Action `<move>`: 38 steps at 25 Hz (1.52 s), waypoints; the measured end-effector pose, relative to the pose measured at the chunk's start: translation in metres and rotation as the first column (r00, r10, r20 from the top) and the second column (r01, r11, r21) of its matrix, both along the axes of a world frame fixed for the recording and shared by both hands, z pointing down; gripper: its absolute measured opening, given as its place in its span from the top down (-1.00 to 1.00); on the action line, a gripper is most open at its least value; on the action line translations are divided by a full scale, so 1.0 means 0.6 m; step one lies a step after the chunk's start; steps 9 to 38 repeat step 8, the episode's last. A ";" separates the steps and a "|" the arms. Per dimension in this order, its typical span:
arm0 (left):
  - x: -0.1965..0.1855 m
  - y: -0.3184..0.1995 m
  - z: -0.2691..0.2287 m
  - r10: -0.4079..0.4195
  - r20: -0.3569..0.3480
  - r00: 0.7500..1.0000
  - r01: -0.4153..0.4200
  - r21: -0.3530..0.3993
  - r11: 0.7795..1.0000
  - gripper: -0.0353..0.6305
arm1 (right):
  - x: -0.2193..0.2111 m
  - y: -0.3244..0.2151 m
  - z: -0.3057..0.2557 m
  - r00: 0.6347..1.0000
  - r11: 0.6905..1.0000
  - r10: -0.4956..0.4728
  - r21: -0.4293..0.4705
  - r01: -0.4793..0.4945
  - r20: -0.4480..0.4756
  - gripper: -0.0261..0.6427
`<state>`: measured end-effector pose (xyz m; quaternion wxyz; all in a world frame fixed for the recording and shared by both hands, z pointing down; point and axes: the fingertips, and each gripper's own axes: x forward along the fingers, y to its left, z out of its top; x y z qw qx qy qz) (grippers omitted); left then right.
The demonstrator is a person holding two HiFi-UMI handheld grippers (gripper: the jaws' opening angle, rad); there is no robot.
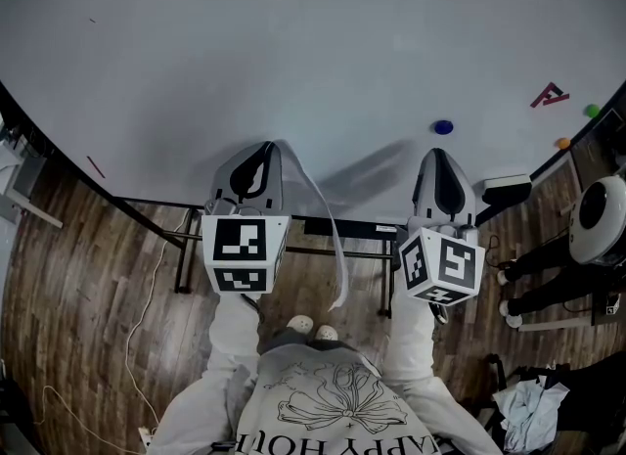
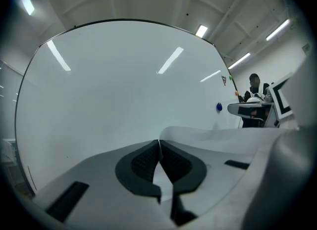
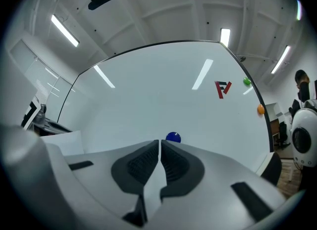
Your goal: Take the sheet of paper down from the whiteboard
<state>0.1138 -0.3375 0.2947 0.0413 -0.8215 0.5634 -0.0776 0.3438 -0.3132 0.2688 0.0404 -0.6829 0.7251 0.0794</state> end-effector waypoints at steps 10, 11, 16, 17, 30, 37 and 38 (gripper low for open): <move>0.001 0.001 0.003 0.000 0.000 1.000 0.000 -0.003 1.000 0.88 | 0.000 0.000 0.004 1.000 1.000 0.000 -0.004 0.000 -0.001 0.88; 0.001 0.001 0.003 0.000 0.000 1.000 0.000 -0.003 1.000 0.88 | 0.000 0.000 0.004 1.000 1.000 0.000 -0.004 0.000 -0.001 0.88; 0.001 0.001 0.003 0.000 0.000 1.000 0.000 -0.003 1.000 0.88 | 0.000 0.000 0.004 1.000 1.000 0.000 -0.004 0.000 -0.001 0.88; 0.001 0.001 0.003 0.000 0.000 1.000 0.000 -0.003 1.000 0.88 | 0.000 0.000 0.004 1.000 1.000 0.000 -0.004 0.000 -0.001 0.88; 0.001 0.001 0.003 0.000 0.000 1.000 0.000 -0.003 1.000 0.88 | 0.000 0.000 0.004 1.000 1.000 0.000 -0.004 0.000 -0.001 0.88; 0.001 0.001 0.003 0.000 0.000 1.000 0.000 -0.003 1.000 0.88 | 0.000 0.000 0.004 1.000 1.000 0.000 -0.004 0.000 -0.001 0.88; 0.001 0.001 0.003 0.000 0.000 1.000 0.000 -0.003 1.000 0.88 | 0.000 0.000 0.004 1.000 1.000 0.000 -0.004 0.000 -0.001 0.88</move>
